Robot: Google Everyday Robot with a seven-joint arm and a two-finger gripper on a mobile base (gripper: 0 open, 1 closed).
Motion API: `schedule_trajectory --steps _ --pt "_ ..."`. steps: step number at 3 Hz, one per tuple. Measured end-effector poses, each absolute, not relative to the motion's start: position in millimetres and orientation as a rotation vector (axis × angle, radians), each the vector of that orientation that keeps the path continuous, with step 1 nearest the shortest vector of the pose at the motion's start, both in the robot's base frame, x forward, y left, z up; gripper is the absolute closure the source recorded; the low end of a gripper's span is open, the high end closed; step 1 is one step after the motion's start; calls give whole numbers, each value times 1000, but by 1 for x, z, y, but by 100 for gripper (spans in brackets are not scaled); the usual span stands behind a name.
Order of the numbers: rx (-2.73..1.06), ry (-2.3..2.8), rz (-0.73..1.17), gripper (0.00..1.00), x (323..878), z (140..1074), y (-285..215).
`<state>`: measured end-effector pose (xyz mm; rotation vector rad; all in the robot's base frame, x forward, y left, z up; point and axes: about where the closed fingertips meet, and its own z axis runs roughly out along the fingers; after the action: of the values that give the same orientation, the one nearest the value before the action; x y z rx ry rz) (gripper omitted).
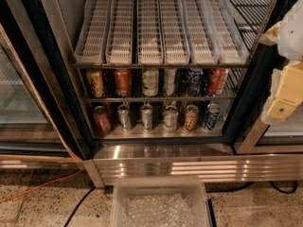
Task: Pick coke can from middle shelf of fridge
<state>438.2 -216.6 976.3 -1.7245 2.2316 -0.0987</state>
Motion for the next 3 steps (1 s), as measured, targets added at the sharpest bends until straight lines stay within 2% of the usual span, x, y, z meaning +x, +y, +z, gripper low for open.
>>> schedule_trajectory --steps 2,3 --pt "-1740 2205 -61 0 437 961 -208" --pt "-1745 2215 17 0 432 915 -188"
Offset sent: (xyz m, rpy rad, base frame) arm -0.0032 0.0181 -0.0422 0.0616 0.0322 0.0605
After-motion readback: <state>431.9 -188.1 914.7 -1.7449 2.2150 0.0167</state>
